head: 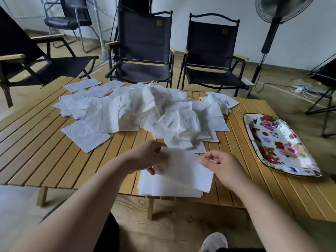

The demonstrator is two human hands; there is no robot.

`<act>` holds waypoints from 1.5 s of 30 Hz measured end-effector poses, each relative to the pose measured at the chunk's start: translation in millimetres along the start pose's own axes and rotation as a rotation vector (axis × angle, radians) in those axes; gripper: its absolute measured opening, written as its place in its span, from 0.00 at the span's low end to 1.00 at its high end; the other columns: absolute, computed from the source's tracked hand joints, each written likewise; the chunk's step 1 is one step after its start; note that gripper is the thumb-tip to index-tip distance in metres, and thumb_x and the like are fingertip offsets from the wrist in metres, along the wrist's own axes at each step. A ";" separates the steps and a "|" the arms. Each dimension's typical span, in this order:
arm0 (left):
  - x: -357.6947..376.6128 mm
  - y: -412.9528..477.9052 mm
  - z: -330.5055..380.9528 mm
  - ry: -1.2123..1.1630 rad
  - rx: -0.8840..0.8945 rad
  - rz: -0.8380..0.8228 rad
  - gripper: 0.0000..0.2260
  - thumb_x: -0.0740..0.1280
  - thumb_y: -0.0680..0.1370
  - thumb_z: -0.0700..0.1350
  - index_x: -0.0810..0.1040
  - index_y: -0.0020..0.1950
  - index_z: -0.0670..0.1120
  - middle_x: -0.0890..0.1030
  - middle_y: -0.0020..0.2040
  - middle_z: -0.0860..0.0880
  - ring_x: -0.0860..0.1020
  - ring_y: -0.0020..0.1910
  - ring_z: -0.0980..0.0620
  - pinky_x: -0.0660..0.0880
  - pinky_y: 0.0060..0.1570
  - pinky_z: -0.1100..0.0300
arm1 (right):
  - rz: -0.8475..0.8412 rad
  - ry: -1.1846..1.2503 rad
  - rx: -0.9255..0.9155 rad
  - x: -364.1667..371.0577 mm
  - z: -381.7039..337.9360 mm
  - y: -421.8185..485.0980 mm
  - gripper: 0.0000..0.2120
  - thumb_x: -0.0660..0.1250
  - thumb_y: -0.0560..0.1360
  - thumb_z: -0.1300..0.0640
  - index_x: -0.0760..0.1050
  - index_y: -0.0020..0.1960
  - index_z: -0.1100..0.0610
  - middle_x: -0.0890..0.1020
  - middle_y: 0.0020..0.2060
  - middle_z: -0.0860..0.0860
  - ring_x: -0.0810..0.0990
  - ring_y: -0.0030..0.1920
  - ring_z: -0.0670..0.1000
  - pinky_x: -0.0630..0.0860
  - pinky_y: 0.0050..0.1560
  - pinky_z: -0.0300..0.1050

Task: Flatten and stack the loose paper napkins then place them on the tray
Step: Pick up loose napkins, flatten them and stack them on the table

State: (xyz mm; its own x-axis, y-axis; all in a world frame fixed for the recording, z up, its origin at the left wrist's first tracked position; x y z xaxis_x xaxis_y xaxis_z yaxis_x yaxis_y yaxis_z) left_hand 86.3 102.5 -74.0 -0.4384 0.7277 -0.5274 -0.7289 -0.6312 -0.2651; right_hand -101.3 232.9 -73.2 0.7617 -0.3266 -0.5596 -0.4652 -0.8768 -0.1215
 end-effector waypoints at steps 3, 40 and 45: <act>-2.4 -14.1 -7.9 -0.011 -0.062 -0.021 0.07 0.65 0.81 0.40 0.81 0.48 0.40 0.79 0.36 0.49 0.76 0.31 0.54 0.78 0.31 0.58 | -0.044 0.002 0.046 4.1 6.9 -8.6 0.04 0.72 0.76 0.47 0.81 0.48 0.46 0.84 0.46 0.43 0.79 0.43 0.45 0.75 0.44 0.45; -44.4 6.1 -36.2 0.251 -0.070 0.308 0.16 0.68 0.79 0.55 0.74 0.66 0.54 0.77 0.59 0.55 0.77 0.51 0.59 0.76 0.50 0.62 | 0.456 -0.041 -0.383 3.7 -74.6 54.3 0.07 0.70 0.79 0.61 0.84 0.54 0.54 0.85 0.48 0.41 0.81 0.49 0.37 0.80 0.52 0.37; -39.0 4.6 -18.6 -0.290 0.019 0.201 0.42 0.77 0.67 0.62 0.62 0.76 0.60 0.71 0.67 0.56 0.73 0.65 0.55 0.73 0.61 0.55 | 0.122 0.391 -0.396 1.2 -94.3 19.8 0.14 0.73 0.76 0.64 0.83 0.46 0.44 0.86 0.46 0.45 0.84 0.50 0.47 0.81 0.51 0.40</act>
State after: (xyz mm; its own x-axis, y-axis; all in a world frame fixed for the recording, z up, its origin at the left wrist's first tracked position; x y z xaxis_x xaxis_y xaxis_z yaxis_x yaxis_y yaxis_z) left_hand 109.8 66.3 -69.6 -0.7030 0.6373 -0.3158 -0.6215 -0.7663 -0.1629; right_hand -67.1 181.9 1.0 0.8586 -0.4736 -0.1960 -0.4126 -0.8655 0.2840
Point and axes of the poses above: each hand's wrist, its own y-axis towards the middle knuckle, its own x-axis out of the palm, z = x × y, the point moved 8 cm from there along y, towards the middle knuckle
